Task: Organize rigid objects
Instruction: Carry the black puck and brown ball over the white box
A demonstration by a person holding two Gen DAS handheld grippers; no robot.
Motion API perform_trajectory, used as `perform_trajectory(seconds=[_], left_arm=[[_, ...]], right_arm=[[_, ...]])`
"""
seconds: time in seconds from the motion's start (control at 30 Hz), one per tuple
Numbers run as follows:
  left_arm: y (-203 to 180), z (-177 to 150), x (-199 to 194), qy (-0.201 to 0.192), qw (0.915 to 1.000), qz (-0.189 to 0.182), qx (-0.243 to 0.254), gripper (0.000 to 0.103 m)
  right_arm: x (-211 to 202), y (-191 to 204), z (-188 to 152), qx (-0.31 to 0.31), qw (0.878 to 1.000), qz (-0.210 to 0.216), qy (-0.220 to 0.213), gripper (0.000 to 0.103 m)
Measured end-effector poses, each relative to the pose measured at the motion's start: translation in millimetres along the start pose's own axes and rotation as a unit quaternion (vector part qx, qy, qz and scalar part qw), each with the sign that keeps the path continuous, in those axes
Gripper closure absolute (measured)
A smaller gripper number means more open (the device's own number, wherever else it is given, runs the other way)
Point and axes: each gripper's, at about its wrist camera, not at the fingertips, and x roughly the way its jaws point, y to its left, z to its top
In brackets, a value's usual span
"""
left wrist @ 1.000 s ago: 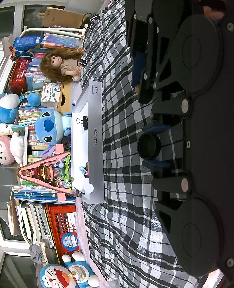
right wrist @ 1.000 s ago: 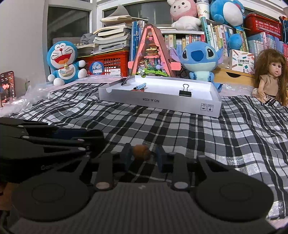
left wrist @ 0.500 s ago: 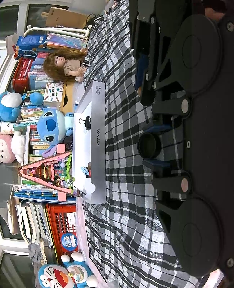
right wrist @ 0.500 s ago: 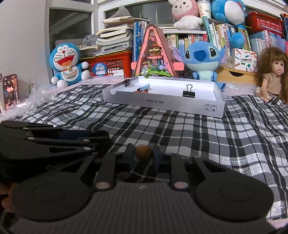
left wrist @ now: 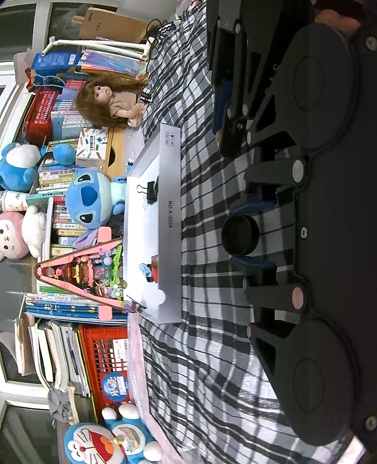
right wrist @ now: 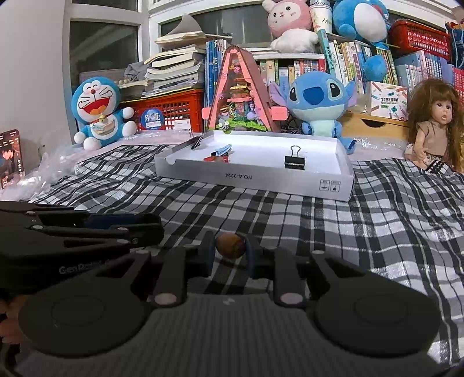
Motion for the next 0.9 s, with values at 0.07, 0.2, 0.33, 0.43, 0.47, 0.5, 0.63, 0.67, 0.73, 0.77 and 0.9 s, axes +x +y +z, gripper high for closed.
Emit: perform_trajectory(seconds=[0.07,0.2,0.33,0.43,0.47,0.5,0.63,0.67,0.73,0.77,0.9], left_arm=[[1.5,6.0,2.8,-0.001,1.0,0.0,0.003,0.073],[5.3,20.2,9.7,0.0,1.0,0.003,0.0,0.073],[6.7,31.0,13.1,-0.008,1.0,0.006,0.002,0.073],[6.7,37.5,16.0,-0.009,0.9999,0.005,0.004,0.073],[7.0,40.0,17.4,-0.009,0.9999,0.004,0.004,0.073],[7.2,42.4,18.6,-0.01,0.9999,0.005,0.003,0.073],[7.2,49.7,20.5,-0.015,0.9999,0.006,0.005,0.073],[7.4,51.6,20.9,-0.016,0.9998,0.006,0.006,0.073],[8.4,55.2,21.9,-0.017,0.9998,0.006,0.006,0.073],[8.7,57.1,22.3,-0.018,0.9998,0.006,0.007,0.073],[9.8,63.3,25.3,-0.023,0.9997,0.008,0.008,0.073]], right_arm=[[1.4,-1.2,3.8,0.0,1.0,-0.004,-0.001,0.076],[4.8,-4.9,12.0,0.006,1.0,-0.01,-0.003,0.076],[7.9,-9.8,21.0,0.014,1.0,-0.014,-0.006,0.076],[9.6,-13.1,28.2,0.016,1.0,-0.019,-0.01,0.076],[10.3,-14.6,31.1,0.018,1.0,-0.021,-0.011,0.076],[10.9,-16.2,33.8,0.02,0.999,-0.022,-0.012,0.076],[13.9,-23.4,44.6,0.032,0.999,-0.026,-0.016,0.076],[14.6,-24.8,46.8,0.034,0.999,-0.027,-0.016,0.076],[17.0,-27.5,51.4,0.037,0.999,-0.029,-0.017,0.076],[18.1,-28.4,53.1,0.039,0.999,-0.029,-0.017,0.076],[22.4,-31.6,60.5,0.045,0.998,-0.029,-0.017,0.076]])
